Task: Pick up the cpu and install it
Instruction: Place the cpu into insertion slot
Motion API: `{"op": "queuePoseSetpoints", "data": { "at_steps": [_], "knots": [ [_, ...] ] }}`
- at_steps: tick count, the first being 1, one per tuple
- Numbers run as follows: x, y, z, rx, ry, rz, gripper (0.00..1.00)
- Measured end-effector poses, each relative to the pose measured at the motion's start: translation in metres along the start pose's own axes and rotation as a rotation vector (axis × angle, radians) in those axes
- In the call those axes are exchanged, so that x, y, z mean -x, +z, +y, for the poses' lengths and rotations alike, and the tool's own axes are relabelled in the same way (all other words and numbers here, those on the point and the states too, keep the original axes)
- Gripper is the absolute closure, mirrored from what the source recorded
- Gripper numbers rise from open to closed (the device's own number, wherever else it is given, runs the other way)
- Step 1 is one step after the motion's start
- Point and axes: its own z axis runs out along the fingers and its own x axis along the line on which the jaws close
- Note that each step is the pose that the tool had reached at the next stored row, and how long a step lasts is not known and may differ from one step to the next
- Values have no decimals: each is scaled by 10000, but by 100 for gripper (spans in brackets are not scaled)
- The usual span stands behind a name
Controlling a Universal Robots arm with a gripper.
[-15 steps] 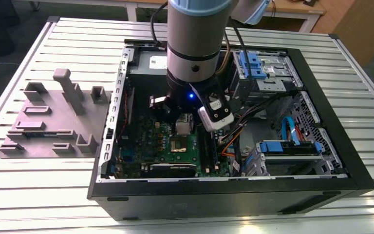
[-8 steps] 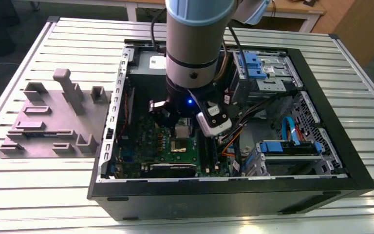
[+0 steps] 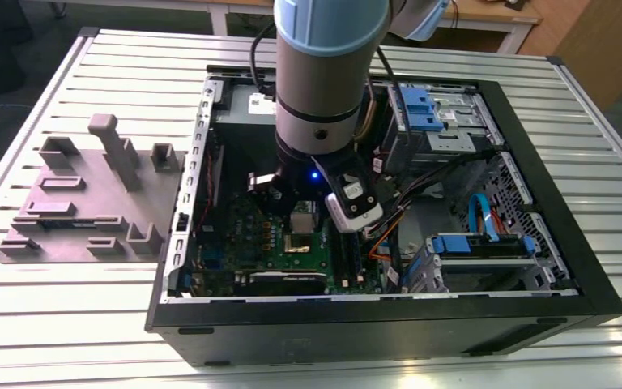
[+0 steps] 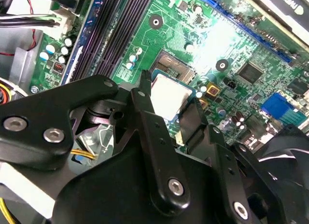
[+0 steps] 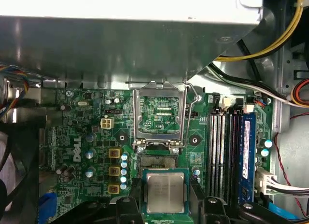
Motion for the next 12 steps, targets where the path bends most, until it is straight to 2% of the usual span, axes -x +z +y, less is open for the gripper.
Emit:
{"op": "queuePoseSetpoints", "data": {
  "at_steps": [12],
  "knots": [
    [0, 17, 0, 3, 0, -2, 53]
  ]
}}
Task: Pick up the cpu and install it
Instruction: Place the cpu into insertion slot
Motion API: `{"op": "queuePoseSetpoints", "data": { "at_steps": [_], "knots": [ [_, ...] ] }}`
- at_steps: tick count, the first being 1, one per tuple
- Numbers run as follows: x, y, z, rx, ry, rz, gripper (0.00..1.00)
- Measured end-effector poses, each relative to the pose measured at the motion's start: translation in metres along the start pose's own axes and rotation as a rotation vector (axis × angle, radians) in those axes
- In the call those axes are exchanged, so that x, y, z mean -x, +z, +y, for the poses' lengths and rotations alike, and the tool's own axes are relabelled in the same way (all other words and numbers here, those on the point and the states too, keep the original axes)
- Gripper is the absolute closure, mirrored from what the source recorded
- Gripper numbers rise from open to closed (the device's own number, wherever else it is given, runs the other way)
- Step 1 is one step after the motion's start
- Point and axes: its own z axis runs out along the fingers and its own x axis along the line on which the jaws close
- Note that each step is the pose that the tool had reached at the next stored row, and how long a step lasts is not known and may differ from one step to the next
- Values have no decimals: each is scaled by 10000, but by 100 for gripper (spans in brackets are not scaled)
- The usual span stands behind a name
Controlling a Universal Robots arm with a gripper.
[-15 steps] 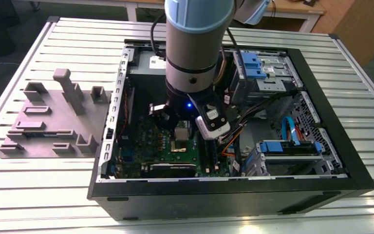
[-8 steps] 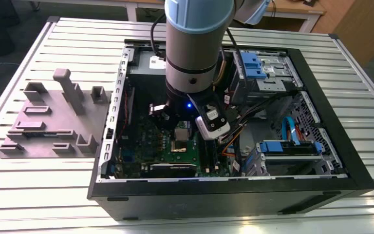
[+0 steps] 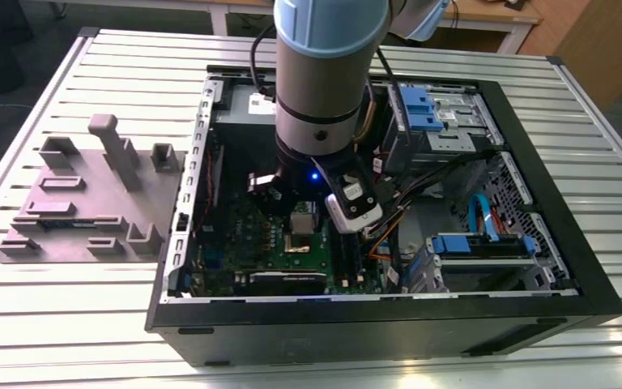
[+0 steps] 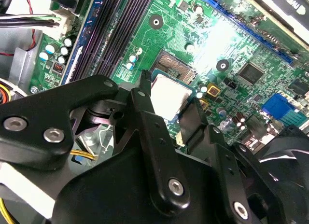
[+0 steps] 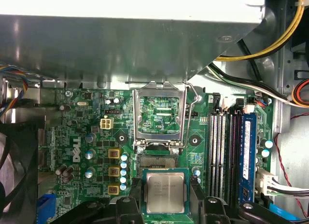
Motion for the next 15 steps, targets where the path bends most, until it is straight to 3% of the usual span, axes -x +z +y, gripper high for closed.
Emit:
{"op": "queuePoseSetpoints", "data": {
  "at_steps": [7, 15],
  "knots": [
    [-1, 57, -23, 0, 1, 34, 53],
    [0, 77, -22, 5, -1, 37, 53]
  ]
}}
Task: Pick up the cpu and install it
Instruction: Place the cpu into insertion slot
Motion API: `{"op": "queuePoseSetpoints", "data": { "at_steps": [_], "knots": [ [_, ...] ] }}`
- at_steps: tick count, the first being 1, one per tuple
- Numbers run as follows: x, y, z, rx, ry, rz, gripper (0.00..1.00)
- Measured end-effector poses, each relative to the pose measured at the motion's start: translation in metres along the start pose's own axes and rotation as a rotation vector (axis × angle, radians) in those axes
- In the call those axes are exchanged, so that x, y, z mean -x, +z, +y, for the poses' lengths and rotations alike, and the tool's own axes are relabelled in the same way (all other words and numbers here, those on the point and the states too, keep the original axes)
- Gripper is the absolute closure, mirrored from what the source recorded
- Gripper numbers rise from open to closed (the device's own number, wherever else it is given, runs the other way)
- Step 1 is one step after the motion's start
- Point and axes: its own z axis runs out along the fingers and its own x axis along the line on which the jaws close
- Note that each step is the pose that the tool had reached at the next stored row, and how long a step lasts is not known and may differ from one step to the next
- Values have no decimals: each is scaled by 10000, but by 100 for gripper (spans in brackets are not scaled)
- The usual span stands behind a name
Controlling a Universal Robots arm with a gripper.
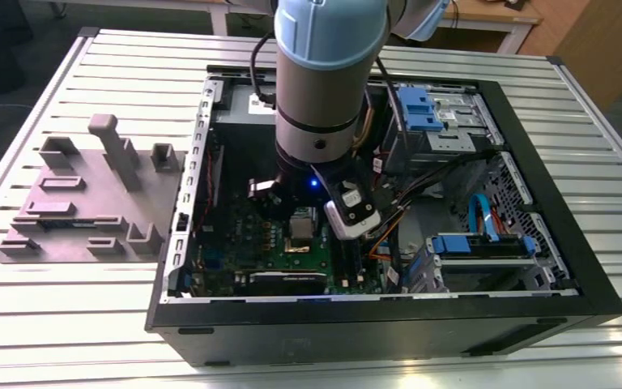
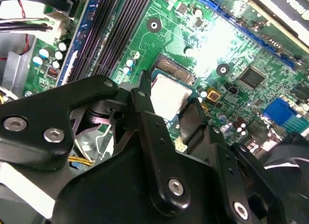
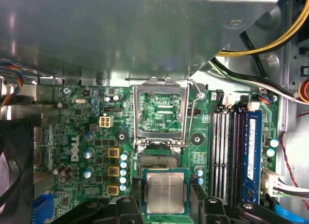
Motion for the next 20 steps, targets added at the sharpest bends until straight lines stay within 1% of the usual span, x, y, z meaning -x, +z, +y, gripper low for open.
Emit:
{"op": "queuePoseSetpoints", "data": {
  "at_steps": [11, 16, 20],
  "knots": [
    [-28, 194, 1, -6, -1, 63, 53],
    [-30, 215, 1, -4, 12, 76, 53],
    [-35, 235, 1, -4, 115, 79, 53]
  ]
}}
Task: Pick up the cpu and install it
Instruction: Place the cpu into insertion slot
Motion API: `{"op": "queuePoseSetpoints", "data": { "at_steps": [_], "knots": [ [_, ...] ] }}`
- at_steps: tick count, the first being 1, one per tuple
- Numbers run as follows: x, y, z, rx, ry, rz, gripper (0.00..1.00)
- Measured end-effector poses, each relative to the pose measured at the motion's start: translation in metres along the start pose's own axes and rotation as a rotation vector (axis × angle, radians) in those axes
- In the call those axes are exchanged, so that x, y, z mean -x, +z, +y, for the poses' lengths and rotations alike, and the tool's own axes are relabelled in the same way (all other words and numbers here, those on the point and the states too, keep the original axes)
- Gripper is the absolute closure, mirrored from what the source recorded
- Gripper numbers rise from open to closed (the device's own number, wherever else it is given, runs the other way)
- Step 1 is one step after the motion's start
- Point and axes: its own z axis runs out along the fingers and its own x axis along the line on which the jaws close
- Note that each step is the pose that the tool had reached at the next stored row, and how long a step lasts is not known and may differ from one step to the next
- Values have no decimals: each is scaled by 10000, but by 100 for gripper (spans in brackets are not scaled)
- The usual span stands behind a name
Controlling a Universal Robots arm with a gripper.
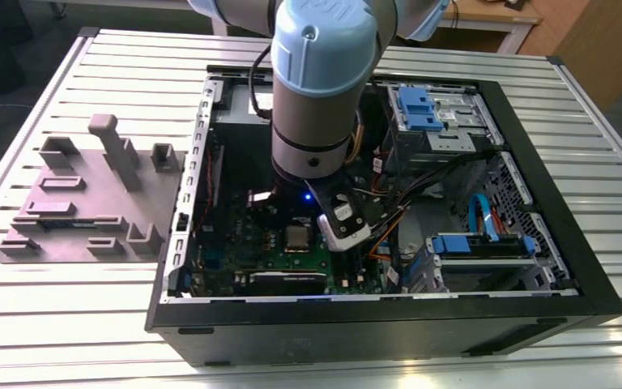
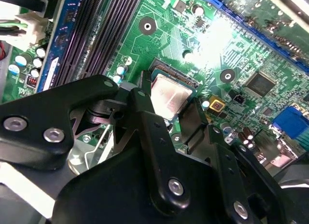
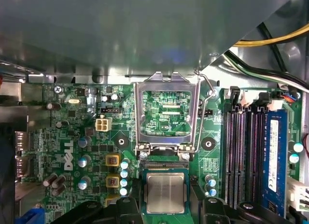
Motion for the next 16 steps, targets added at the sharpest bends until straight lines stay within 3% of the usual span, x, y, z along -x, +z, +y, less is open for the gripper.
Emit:
{"op": "queuePoseSetpoints", "data": {
  "at_steps": [9, 16],
  "knots": [
    [-4, 70, -2, -11, 0, 15, 53],
    [-3, 77, 0, 1, 0, 12, 53]
  ]
}}
